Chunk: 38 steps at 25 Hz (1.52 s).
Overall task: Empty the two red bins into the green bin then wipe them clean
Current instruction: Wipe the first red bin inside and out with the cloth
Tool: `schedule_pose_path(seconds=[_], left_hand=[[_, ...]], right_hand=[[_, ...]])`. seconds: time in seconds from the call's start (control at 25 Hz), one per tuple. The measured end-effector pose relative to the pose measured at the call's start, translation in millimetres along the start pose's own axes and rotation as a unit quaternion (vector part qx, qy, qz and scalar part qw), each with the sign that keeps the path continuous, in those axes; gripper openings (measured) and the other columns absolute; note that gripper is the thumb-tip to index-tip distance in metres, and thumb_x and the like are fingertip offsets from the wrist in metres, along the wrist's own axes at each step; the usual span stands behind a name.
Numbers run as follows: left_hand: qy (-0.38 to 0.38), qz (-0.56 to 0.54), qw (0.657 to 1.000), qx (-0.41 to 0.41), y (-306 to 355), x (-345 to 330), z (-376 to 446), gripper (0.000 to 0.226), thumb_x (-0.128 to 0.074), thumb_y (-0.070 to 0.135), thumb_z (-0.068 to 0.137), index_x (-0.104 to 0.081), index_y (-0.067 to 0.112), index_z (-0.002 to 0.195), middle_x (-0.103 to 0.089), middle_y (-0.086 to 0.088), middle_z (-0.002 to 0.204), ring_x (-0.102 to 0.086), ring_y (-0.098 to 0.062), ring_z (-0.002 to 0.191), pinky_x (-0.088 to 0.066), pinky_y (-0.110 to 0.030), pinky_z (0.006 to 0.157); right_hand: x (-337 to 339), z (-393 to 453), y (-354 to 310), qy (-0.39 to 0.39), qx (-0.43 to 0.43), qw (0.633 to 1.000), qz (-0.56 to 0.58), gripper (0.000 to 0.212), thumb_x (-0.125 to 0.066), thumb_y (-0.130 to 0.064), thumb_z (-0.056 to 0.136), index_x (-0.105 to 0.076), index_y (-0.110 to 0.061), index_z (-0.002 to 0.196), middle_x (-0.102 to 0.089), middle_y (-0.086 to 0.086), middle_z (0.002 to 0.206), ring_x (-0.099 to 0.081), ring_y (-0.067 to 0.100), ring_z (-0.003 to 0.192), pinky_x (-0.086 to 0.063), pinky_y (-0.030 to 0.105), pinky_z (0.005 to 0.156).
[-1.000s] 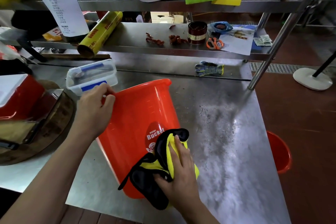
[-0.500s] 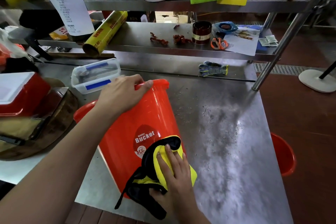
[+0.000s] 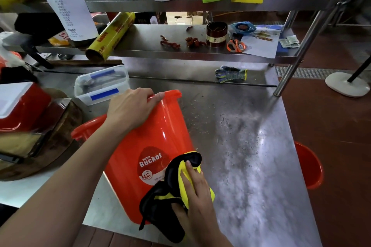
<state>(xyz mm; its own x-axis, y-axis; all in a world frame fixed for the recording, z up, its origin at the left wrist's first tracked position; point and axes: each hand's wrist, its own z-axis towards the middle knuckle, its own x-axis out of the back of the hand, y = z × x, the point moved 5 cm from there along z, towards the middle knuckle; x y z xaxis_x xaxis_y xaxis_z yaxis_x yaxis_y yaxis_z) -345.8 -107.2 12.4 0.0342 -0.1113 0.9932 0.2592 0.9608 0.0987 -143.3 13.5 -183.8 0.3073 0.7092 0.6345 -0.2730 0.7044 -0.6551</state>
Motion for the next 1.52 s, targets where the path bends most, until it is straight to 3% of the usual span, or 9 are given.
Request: schedule_pose_path(seconds=[0.24, 0.36, 0.56, 0.72, 0.88, 1.08, 1.24, 1.36, 1.52], left_hand=[[-0.034, -0.014, 0.994, -0.101, 8, 2, -12, 0.064, -0.020, 0.073, 0.092, -0.063, 0.031, 0.111, -0.068, 0.004, 0.098, -0.064, -0.023, 0.092, -0.049, -0.041, 0.074], [-0.024, -0.069, 0.991, -0.115, 8, 1, -17, 0.068, -0.016, 0.082, 0.092, -0.061, 0.033, 0.108, -0.062, 0.014, 0.086, -0.062, -0.014, 0.081, -0.053, -0.044, 0.078], [-0.029, -0.174, 0.977, -0.119, 15, -10, -21, 0.057, -0.020, 0.080, 0.089, -0.056, 0.039, 0.104, -0.062, 0.019, 0.084, -0.058, 0.001, 0.079, -0.050, -0.042, 0.078], [-0.035, -0.167, 0.975, -0.145, 24, -12, -17, 0.059, -0.018, 0.077, 0.092, -0.057, 0.037, 0.109, -0.062, 0.015, 0.090, -0.060, -0.007, 0.085, -0.048, -0.042, 0.079], [-0.005, -0.121, 0.985, -0.120, 25, -12, -12, 0.056, -0.014, 0.069, 0.100, -0.043, 0.045, 0.142, -0.061, 0.003, 0.116, -0.059, -0.026, 0.109, -0.049, -0.049, 0.089], [-0.027, -0.138, 0.986, -0.095, 32, -14, -20, 0.057, -0.005, 0.063, 0.101, -0.017, 0.053, 0.155, -0.054, 0.004, 0.139, -0.052, -0.023, 0.127, -0.037, -0.040, 0.088], [-0.069, -0.183, 0.979, -0.066, 31, -11, -14, 0.059, 0.006, 0.071, 0.096, -0.014, 0.062, 0.151, -0.033, 0.017, 0.161, -0.027, -0.015, 0.150, -0.026, -0.047, 0.110], [-0.075, -0.181, 0.978, -0.075, 38, -11, -11, 0.078, 0.015, 0.076, 0.081, -0.015, 0.061, 0.152, -0.034, 0.020, 0.160, -0.028, -0.012, 0.150, -0.028, -0.048, 0.116], [-0.056, -0.154, 0.982, -0.092, 52, -10, -11, 0.082, 0.016, 0.073, 0.081, -0.019, 0.054, 0.153, -0.047, 0.014, 0.148, -0.045, -0.020, 0.138, -0.038, -0.050, 0.107]], right_hand=[[13, 5, 1, 0.044, -0.031, 0.997, 0.063, 0.096, -0.063, -0.018, 0.080, -0.015, -0.036, 0.160, -0.026, -0.003, 0.165, -0.032, 0.022, 0.150, -0.046, 0.056, 0.105], [29, 10, -2, 0.081, -0.037, 0.995, 0.053, 0.102, -0.070, -0.013, 0.079, -0.012, -0.039, 0.159, -0.026, -0.005, 0.164, -0.031, 0.019, 0.150, -0.042, 0.057, 0.109], [54, 18, 12, 0.125, -0.079, 0.989, 0.015, 0.092, -0.065, -0.027, 0.082, -0.016, -0.039, 0.159, -0.028, -0.006, 0.164, -0.024, 0.010, 0.150, -0.019, 0.025, 0.119], [55, 16, 24, 0.129, -0.069, 0.989, -0.016, 0.079, -0.063, -0.032, 0.084, -0.028, -0.032, 0.155, -0.029, -0.004, 0.163, -0.032, 0.017, 0.147, -0.033, 0.041, 0.114], [53, 19, 29, 0.131, -0.074, 0.988, -0.041, 0.070, -0.062, -0.035, 0.087, -0.035, -0.026, 0.150, -0.028, -0.004, 0.163, -0.036, 0.019, 0.144, -0.041, 0.054, 0.105], [49, 20, 37, 0.120, -0.073, 0.988, -0.057, 0.072, -0.063, -0.036, 0.084, -0.037, -0.021, 0.150, -0.026, -0.001, 0.165, -0.034, 0.021, 0.146, -0.040, 0.060, 0.104], [48, 42, 32, 0.106, -0.069, 0.990, -0.064, 0.079, -0.066, -0.038, 0.082, -0.033, -0.024, 0.153, -0.022, 0.000, 0.166, -0.029, 0.022, 0.150, -0.038, 0.062, 0.107], [52, 76, 16, 0.100, -0.057, 0.991, -0.070, 0.083, -0.065, -0.042, 0.084, -0.027, -0.027, 0.156, -0.018, 0.000, 0.167, -0.026, 0.022, 0.151, -0.032, 0.062, 0.112], [58, 123, -8, 0.100, -0.056, 0.990, -0.086, 0.084, -0.063, -0.048, 0.085, -0.026, -0.029, 0.158, -0.014, -0.002, 0.168, -0.028, 0.024, 0.150, -0.027, 0.061, 0.115]])
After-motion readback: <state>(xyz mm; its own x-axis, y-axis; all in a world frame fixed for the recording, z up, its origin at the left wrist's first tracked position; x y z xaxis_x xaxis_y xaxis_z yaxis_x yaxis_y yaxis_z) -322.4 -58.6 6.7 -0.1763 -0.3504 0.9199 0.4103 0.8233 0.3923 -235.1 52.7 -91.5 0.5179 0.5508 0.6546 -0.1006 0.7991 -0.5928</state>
